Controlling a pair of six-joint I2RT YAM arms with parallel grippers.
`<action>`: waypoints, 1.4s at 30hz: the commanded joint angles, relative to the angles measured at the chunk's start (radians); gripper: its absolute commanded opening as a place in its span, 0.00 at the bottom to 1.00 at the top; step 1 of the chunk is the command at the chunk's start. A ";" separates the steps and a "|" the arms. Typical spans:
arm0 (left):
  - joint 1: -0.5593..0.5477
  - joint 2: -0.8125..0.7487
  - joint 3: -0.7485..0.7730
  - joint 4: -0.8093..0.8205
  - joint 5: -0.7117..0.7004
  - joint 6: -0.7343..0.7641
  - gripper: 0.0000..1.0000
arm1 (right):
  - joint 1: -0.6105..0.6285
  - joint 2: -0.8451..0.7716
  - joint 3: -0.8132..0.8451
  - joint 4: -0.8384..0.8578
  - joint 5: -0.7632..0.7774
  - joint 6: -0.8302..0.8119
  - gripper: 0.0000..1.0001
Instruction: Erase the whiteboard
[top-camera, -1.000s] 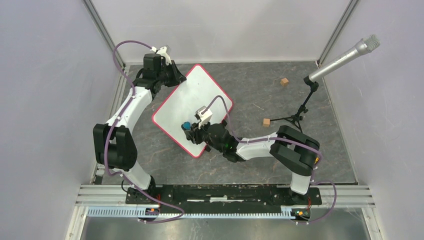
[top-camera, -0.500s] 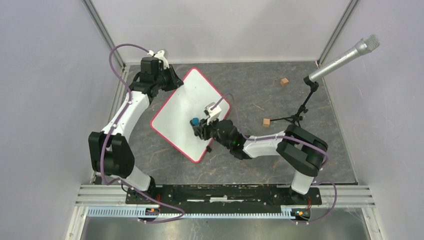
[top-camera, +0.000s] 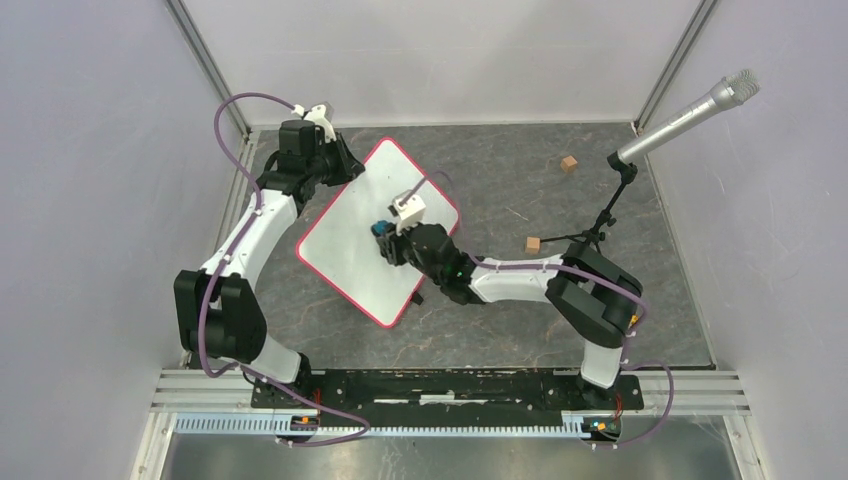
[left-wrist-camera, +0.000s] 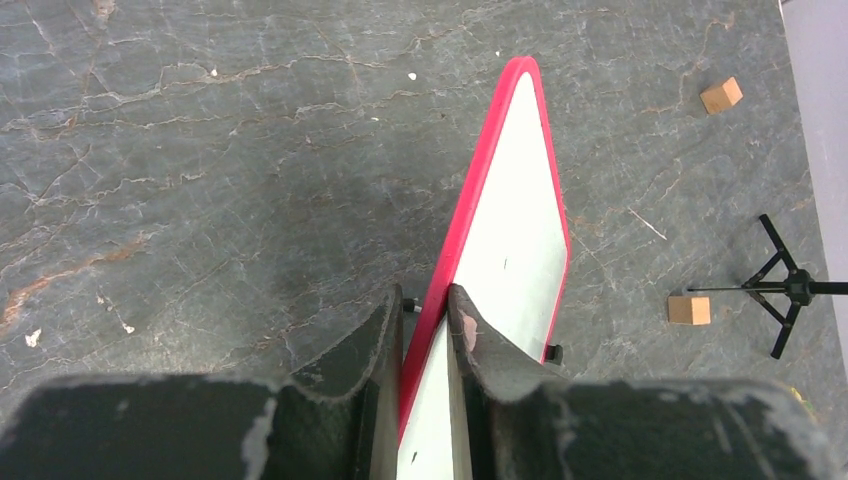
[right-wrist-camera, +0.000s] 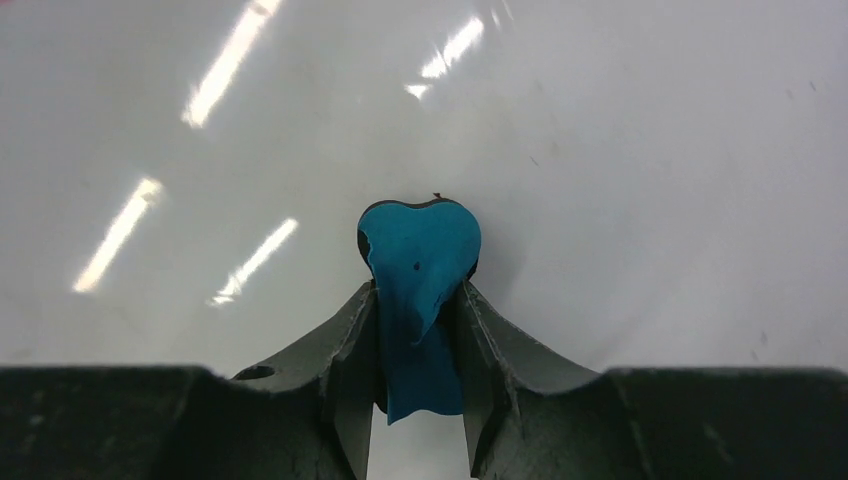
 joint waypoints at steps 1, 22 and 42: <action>-0.027 -0.018 -0.024 -0.047 0.073 -0.008 0.25 | 0.004 0.064 0.218 -0.061 -0.061 -0.055 0.38; -0.024 -0.007 -0.015 -0.048 0.053 0.001 0.24 | -0.300 0.170 0.145 -0.189 -0.050 0.133 0.38; -0.023 -0.047 -0.002 -0.092 0.016 0.006 0.65 | -0.297 -0.540 -0.326 -0.572 -0.046 -0.111 0.41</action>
